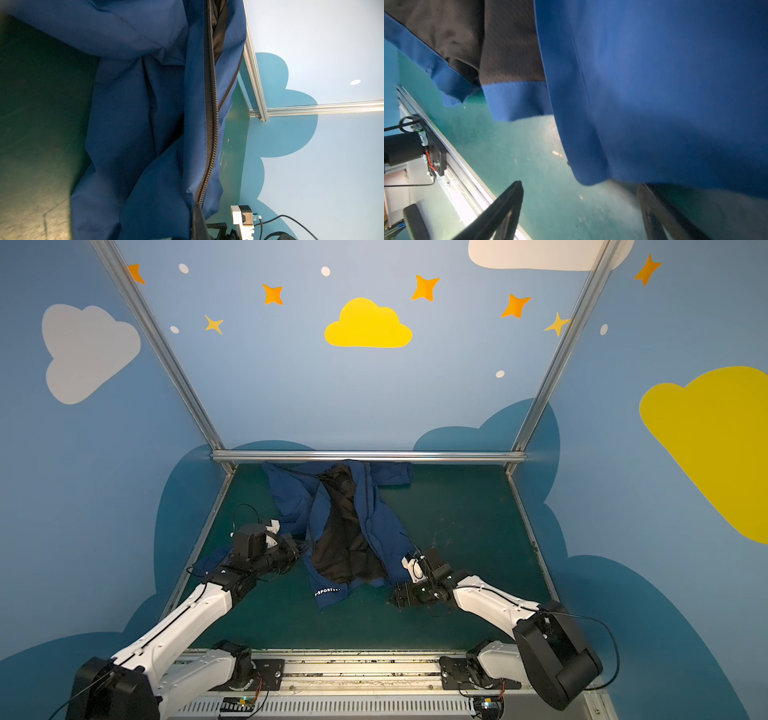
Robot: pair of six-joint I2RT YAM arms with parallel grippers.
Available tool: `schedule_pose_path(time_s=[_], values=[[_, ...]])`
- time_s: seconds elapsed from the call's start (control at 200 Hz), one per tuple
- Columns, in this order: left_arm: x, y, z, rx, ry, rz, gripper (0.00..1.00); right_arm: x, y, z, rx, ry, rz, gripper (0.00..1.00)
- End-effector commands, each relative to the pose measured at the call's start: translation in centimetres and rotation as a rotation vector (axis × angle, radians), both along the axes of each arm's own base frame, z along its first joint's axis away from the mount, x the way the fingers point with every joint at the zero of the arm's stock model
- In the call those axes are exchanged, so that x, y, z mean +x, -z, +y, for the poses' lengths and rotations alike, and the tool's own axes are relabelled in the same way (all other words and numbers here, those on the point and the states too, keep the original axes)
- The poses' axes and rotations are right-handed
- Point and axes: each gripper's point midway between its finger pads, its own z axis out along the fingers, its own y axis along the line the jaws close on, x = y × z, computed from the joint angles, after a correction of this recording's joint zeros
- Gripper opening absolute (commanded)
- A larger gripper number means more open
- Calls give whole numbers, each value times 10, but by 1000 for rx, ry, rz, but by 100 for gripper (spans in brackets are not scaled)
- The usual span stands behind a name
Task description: Zip up the jacket
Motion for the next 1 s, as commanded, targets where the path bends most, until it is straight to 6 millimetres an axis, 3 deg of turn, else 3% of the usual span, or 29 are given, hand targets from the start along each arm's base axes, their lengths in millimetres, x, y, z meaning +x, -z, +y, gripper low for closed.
schedule_pose_path(time_s=[0.0, 0.33, 0.711, 0.836, 0.996], values=[[4, -12, -2, -1, 3, -21, 3, 8, 6, -1, -33, 10, -8, 85], [5, -13, -1, -3, -2, -21, 3, 14, 19, -22, -155, 78, -24, 67], [4, -14, -3, -8, -3, -27, 3, 16, 16, -21, -164, 80, -38, 36], [3, -11, -3, -5, -4, -23, 3, 14, 16, -19, -152, 69, -31, 36], [4, -13, -3, -10, -6, -30, 3, 15, 9, -15, -121, 61, -40, 19]])
